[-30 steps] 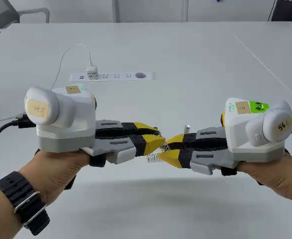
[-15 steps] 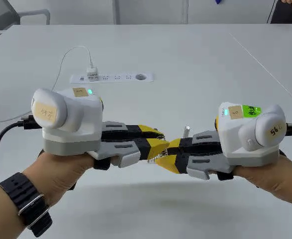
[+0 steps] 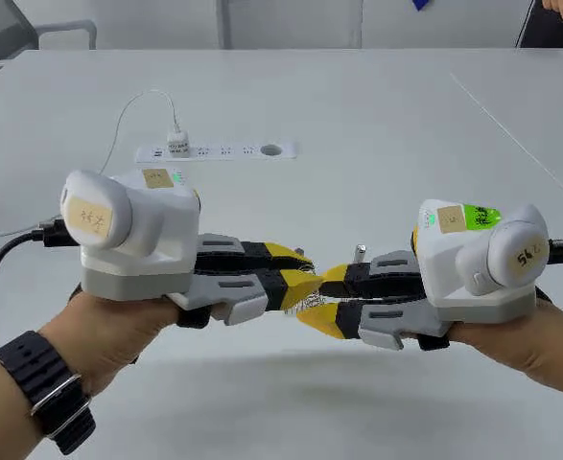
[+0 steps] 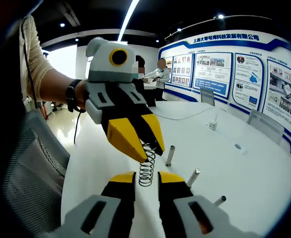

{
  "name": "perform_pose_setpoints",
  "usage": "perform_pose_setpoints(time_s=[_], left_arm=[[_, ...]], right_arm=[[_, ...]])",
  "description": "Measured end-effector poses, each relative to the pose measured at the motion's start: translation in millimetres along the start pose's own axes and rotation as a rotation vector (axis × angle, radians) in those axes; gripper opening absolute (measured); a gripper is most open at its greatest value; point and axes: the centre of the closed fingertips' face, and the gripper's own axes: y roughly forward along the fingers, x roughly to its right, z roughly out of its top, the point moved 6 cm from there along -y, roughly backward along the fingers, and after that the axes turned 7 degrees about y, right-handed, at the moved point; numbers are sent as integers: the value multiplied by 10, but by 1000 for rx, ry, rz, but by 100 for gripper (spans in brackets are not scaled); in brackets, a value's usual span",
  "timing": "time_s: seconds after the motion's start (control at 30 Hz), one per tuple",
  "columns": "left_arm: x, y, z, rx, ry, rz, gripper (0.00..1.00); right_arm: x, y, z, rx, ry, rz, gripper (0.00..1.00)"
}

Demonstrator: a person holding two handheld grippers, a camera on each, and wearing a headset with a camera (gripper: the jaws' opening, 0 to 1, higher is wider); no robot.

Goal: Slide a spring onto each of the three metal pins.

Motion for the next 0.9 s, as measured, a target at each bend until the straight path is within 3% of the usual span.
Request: perform_pose_setpoints(time_s=[0.47, 0.9], left_arm=[[-197, -144, -95, -54, 23, 57, 9], [-516, -339, -170, -84, 20, 142, 9]], right_arm=[[64, -133, -57, -29, 14, -24, 31], [121, -270, -129, -41, 30, -58, 37]])
